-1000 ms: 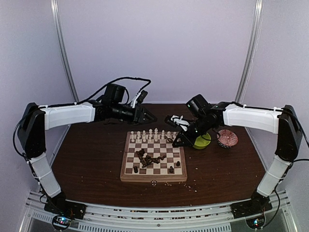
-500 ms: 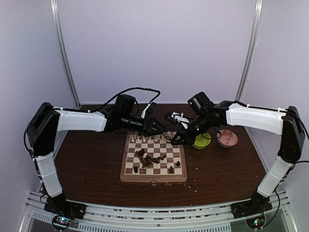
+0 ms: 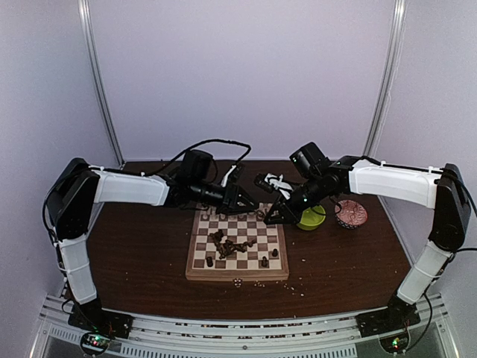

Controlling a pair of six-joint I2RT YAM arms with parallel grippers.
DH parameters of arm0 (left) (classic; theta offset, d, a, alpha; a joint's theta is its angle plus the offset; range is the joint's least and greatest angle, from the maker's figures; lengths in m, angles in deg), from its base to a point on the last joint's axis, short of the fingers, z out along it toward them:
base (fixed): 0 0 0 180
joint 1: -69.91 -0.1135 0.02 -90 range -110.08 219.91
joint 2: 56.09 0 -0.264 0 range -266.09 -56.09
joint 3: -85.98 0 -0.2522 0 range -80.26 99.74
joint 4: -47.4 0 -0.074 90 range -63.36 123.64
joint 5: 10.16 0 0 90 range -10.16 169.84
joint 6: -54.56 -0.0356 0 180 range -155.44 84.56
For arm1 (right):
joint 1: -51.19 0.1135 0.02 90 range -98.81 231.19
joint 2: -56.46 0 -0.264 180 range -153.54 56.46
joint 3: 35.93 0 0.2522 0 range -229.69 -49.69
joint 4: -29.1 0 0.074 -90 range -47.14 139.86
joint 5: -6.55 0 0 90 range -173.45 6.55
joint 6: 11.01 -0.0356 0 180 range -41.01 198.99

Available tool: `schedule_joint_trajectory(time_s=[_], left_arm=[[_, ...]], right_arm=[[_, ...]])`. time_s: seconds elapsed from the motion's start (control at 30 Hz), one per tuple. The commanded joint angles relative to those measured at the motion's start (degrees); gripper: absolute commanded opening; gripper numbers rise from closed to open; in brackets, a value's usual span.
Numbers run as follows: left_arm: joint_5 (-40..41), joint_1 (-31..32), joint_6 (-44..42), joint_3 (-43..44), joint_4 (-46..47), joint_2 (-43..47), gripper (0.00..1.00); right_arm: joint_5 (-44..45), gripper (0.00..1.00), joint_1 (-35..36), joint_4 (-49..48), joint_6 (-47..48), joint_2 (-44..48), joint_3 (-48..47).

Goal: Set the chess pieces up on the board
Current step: Pick up the pawn from the chess pile.

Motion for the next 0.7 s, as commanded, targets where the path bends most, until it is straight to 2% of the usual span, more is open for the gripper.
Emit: schedule_joint_trajectory(time_s=[0.0,0.3,0.4,0.57,0.67], left_arm=[[-2.5,0.4,0.1,0.1,2.8,-0.6,0.27],[-3.0,0.4,0.0,0.8,2.7,-0.8,0.06],[-2.5,0.4,-1.3,1.9,1.1,-0.7,0.03],[2.5,0.6,-11.3,5.9,-11.6,-0.5,0.02],[8.6,2.3,-22.0,10.3,-23.0,-0.7,0.02]], right_arm=[[0.6,0.06,0.0,-0.8,-0.3,0.9,-0.1],[2.0,0.06,-0.1,0.0,-0.2,0.4,-0.1],[2.8,0.06,-0.7,1.3,0.9,1.4,1.0],[5.5,0.06,-3.5,4.9,3.3,5.4,4.3],[7.6,0.05,-5.0,4.5,3.7,9.0,8.1]])
